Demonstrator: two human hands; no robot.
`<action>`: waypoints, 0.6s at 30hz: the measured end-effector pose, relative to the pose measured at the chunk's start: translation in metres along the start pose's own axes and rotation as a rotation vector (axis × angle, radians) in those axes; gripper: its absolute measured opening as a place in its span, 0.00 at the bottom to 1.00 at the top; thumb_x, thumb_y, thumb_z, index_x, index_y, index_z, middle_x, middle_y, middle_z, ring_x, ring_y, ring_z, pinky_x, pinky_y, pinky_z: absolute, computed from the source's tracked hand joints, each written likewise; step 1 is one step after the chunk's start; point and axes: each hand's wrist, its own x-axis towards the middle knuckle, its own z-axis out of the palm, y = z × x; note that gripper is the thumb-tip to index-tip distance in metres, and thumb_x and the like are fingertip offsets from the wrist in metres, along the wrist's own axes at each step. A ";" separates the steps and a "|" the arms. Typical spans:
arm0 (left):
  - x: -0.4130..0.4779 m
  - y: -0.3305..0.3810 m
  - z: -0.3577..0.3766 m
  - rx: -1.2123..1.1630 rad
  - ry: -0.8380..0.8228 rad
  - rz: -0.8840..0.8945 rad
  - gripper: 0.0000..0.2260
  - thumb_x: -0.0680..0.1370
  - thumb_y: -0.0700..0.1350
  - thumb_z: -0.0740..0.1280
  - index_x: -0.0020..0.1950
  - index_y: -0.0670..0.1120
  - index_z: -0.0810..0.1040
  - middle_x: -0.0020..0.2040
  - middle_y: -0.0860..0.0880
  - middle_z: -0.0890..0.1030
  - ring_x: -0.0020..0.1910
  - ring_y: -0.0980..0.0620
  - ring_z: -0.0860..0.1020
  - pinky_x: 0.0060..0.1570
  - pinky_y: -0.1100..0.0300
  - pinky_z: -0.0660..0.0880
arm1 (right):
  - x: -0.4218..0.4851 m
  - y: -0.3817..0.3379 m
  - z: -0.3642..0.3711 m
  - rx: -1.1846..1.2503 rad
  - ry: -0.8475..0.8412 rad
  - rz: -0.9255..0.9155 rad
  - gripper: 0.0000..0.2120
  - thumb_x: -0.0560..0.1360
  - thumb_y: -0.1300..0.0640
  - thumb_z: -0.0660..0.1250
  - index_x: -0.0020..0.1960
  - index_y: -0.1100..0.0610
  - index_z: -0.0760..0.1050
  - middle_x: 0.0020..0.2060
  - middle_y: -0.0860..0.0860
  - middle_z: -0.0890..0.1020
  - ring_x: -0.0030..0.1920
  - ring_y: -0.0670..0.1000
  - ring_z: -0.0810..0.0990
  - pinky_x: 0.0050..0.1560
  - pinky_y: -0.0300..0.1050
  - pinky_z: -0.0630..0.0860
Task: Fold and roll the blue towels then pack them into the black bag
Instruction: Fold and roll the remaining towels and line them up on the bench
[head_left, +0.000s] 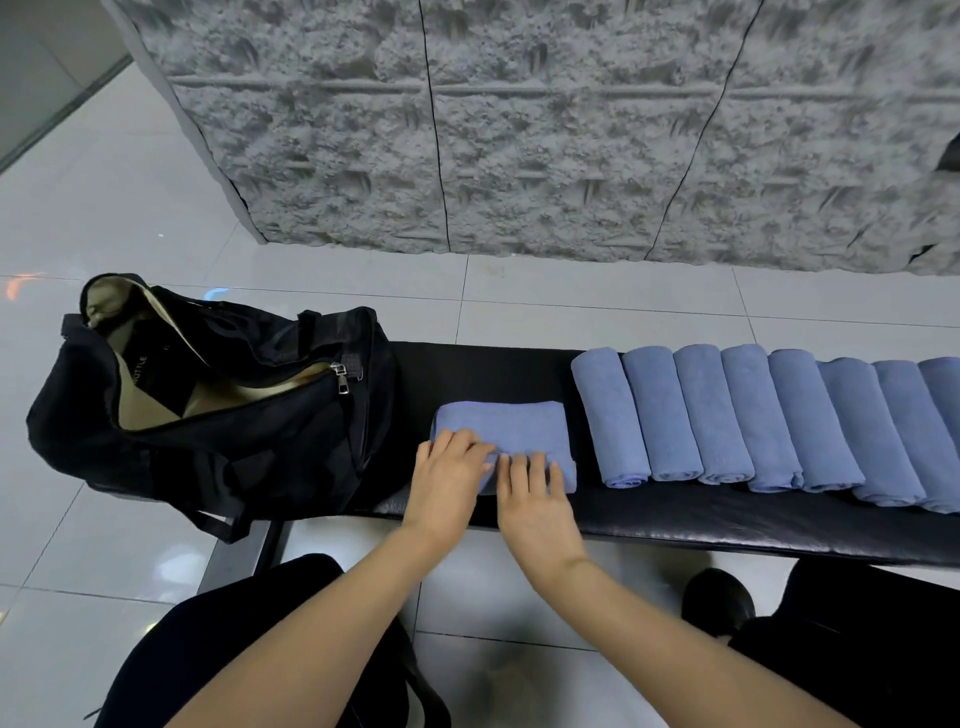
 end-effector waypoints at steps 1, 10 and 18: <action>-0.006 0.001 0.007 -0.015 0.071 0.027 0.10 0.73 0.47 0.72 0.53 0.52 0.80 0.48 0.55 0.78 0.49 0.53 0.76 0.49 0.59 0.69 | 0.005 0.002 -0.001 0.001 -0.001 0.000 0.26 0.62 0.60 0.74 0.58 0.66 0.75 0.46 0.62 0.81 0.50 0.63 0.80 0.52 0.57 0.79; -0.001 -0.011 0.021 0.074 -0.019 0.065 0.27 0.61 0.41 0.78 0.58 0.49 0.74 0.47 0.56 0.79 0.48 0.54 0.77 0.56 0.59 0.70 | 0.043 0.034 -0.004 0.290 0.007 -0.069 0.26 0.44 0.62 0.79 0.41 0.60 0.78 0.28 0.54 0.79 0.30 0.55 0.79 0.38 0.46 0.79; 0.013 0.006 0.008 -0.123 -0.089 -0.091 0.14 0.82 0.46 0.53 0.67 0.51 0.66 0.55 0.54 0.78 0.57 0.53 0.72 0.58 0.57 0.60 | 0.010 0.008 -0.009 0.552 0.054 0.292 0.29 0.70 0.69 0.63 0.71 0.64 0.61 0.70 0.61 0.68 0.69 0.59 0.69 0.69 0.55 0.65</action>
